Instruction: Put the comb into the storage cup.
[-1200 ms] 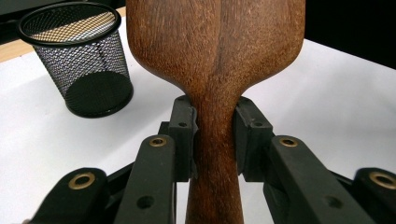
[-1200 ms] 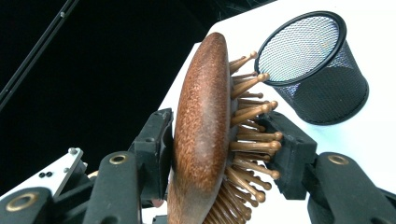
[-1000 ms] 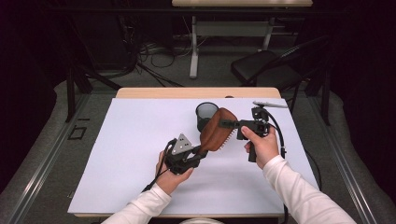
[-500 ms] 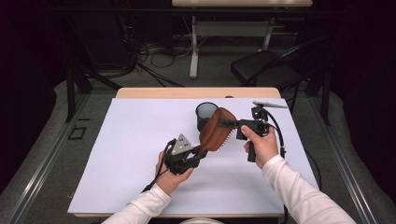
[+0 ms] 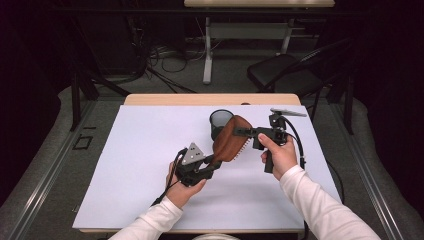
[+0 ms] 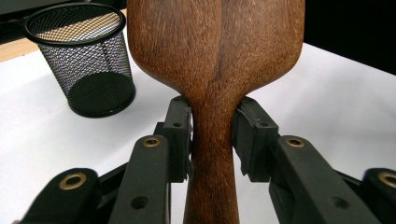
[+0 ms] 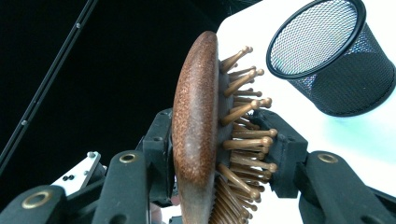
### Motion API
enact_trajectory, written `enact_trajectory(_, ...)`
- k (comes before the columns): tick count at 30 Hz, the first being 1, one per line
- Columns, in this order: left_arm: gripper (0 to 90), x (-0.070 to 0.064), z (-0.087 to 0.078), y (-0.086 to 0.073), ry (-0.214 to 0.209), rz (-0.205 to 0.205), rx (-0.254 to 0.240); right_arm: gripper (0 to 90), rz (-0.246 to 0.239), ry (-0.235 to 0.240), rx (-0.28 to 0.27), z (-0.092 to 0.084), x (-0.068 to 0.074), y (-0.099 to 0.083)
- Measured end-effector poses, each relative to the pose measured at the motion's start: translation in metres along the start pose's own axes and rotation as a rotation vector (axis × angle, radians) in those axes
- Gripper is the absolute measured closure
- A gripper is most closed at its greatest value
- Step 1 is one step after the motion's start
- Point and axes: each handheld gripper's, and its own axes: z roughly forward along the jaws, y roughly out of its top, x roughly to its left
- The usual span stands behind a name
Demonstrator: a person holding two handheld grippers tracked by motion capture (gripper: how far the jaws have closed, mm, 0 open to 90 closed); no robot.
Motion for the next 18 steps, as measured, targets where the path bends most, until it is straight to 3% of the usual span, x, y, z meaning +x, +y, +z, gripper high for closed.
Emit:
enact_trajectory(9,58.3,0.004,-0.003,0.002,-0.011,-0.02,-0.016,51.9,0.01,-0.002,-0.014,-0.002,-0.003,0.003)
enact_trajectory(18,50.4,0.011,-0.005,0.003,-0.019,-0.068,-0.026,52.0,0.022,-0.004,-0.034,-0.009,-0.006,0.007)
